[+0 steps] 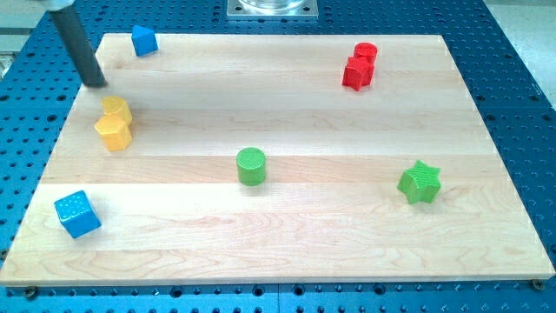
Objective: Slide the blue triangle horizontally to the blue cube
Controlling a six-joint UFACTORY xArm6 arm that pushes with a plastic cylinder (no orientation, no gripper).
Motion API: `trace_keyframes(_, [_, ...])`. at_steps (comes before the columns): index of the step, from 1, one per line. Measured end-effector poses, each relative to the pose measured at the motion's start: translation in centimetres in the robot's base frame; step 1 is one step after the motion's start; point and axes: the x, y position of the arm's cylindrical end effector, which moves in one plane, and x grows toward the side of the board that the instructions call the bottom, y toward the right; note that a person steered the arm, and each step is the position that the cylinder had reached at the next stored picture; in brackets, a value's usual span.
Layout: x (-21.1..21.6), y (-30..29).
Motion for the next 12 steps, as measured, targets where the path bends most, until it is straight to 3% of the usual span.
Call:
trace_keyframes(1, [-5.9, 0.0])
trace_keyframes(2, [-8.3, 2.9])
trace_keyframes(4, [-6.7, 14.5])
trace_keyframes(5, [-3.1, 16.1])
trace_keyframes(6, [5.1, 15.1])
trace_keyframes(8, [6.2, 10.9])
trace_keyframes(9, [13.1, 10.7])
trace_keyframes(11, [17.1, 14.1])
trace_keyframes(12, [23.4, 11.7])
